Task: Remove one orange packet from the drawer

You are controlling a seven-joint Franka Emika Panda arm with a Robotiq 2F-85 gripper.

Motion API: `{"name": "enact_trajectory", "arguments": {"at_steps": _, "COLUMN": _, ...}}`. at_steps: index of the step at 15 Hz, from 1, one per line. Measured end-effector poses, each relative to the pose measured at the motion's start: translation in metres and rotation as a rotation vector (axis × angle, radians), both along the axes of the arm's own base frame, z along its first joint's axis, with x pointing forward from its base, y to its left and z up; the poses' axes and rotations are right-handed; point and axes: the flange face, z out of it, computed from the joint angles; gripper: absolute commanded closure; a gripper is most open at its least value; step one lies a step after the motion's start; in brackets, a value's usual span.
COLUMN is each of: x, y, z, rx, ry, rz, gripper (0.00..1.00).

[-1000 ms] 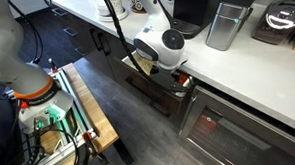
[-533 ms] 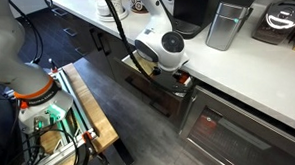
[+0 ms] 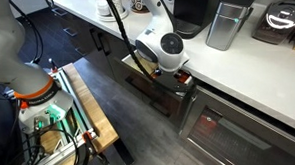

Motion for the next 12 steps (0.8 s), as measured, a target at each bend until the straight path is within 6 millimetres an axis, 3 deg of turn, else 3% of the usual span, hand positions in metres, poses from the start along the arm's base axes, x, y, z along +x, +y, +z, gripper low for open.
{"name": "enact_trajectory", "arguments": {"at_steps": 6, "x": 0.003, "y": -0.002, "z": 0.007, "rx": -0.042, "ry": -0.032, "rz": 0.044, "gripper": 0.91}}
{"name": "enact_trajectory", "arguments": {"at_steps": 12, "x": 0.000, "y": 0.003, "z": 0.032, "rx": -0.146, "ry": -0.075, "rz": 0.135, "gripper": 0.91}}
